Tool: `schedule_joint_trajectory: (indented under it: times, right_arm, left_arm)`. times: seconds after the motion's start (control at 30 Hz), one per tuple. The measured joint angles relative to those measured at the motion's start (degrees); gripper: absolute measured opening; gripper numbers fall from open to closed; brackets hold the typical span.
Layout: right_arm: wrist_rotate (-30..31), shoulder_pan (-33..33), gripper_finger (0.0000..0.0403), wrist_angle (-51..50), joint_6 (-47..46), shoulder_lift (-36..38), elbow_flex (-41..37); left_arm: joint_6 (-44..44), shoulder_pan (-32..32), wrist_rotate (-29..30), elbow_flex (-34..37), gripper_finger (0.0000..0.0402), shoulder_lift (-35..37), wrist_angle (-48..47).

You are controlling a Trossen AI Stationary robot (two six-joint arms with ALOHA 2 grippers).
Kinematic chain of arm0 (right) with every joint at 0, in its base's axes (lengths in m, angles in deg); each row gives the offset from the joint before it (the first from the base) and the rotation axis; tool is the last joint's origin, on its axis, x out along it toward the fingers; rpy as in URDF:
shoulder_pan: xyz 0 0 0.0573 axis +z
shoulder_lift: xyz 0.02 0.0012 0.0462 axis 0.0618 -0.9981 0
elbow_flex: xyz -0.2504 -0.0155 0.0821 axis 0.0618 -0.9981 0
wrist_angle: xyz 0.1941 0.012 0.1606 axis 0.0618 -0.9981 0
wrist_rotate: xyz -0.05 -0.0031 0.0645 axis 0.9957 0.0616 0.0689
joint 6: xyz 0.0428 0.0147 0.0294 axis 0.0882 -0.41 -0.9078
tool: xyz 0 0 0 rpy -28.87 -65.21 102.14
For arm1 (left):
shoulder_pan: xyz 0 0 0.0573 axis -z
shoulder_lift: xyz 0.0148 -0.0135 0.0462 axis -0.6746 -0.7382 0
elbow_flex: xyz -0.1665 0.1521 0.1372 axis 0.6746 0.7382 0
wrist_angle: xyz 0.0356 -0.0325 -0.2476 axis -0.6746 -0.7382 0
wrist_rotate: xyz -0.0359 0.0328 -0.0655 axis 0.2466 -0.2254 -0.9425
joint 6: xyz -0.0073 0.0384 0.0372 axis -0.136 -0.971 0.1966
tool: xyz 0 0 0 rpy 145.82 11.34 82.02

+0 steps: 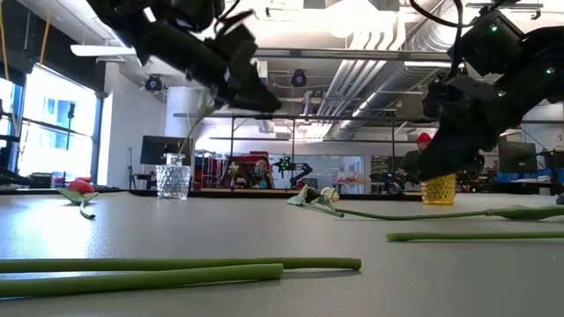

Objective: Sort flowers into vase by color
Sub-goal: Put the pink flower into the transparent vase

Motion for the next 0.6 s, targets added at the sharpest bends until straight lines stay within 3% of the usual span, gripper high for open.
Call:
schedule_joint_trajectory:
  times: [0.27, 0.6]
  right_arm:
    - [9.5, 1.2, 0.0156, 0.0, -4.4, -1.1, 0.0]
    - [16.4, 13.8, 0.0156, 9.6, -14.5, -6.1, 0.0]
  left_arm:
    - [-2.4, 5.2, 0.0, -0.1, 0.0119, 0.0, -0.1]
    - [7.2, 9.2, 1.6, -0.1, 0.0119, -1.1, -0.2]
